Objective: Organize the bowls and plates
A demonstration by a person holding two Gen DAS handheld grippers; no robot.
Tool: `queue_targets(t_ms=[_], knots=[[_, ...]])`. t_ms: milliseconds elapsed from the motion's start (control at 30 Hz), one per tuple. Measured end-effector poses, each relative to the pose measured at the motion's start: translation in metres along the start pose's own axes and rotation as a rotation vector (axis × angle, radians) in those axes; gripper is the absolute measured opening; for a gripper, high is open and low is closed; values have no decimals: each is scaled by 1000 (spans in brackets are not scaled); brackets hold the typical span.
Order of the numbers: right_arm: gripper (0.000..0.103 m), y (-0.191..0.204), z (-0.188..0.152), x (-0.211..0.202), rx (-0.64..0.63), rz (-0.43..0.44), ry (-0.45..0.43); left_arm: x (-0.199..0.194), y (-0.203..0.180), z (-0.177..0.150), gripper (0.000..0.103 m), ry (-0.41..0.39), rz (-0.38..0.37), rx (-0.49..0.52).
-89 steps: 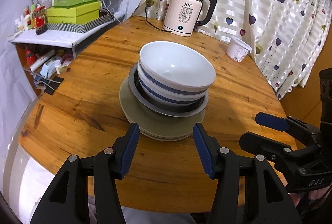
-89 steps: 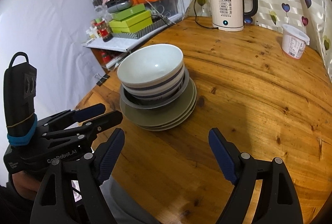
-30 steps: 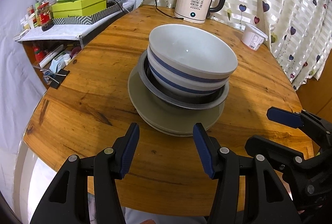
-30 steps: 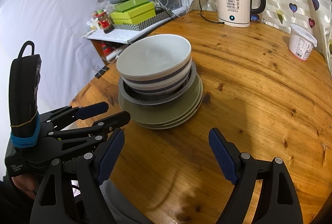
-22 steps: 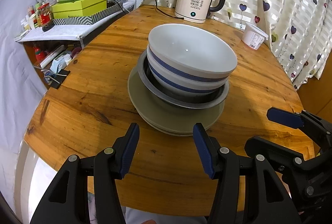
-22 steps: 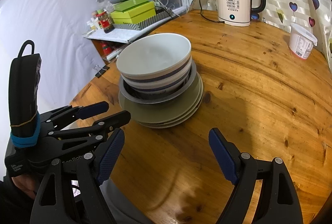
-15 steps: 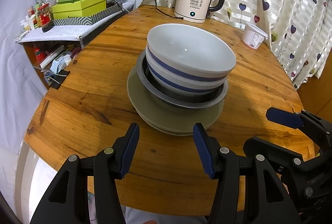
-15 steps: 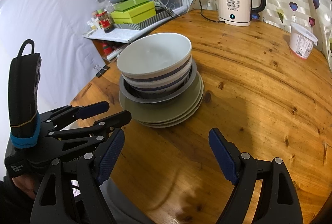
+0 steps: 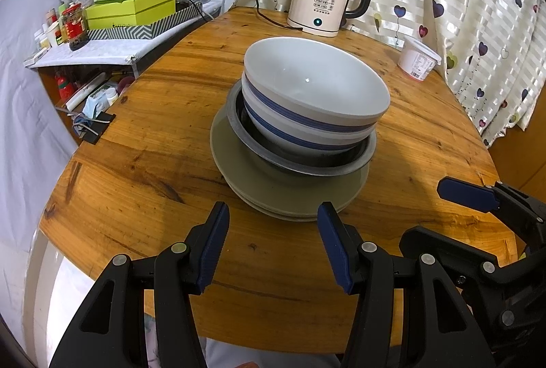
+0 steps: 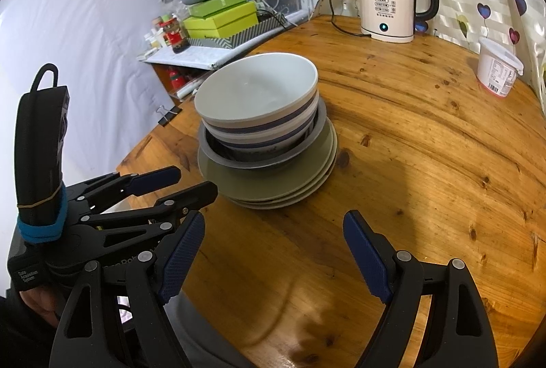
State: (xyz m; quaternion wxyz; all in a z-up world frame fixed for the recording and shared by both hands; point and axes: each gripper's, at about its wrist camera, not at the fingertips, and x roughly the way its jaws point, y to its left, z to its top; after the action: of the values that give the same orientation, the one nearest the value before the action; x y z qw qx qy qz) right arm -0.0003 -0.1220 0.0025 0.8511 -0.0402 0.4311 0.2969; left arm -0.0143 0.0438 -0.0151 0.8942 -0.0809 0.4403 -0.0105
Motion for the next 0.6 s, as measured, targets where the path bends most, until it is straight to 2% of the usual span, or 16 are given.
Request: queue_targets(t_ms=[600], knots=[[84, 1, -1, 0, 0, 3, 2, 2, -1, -3, 55, 5, -6, -2]])
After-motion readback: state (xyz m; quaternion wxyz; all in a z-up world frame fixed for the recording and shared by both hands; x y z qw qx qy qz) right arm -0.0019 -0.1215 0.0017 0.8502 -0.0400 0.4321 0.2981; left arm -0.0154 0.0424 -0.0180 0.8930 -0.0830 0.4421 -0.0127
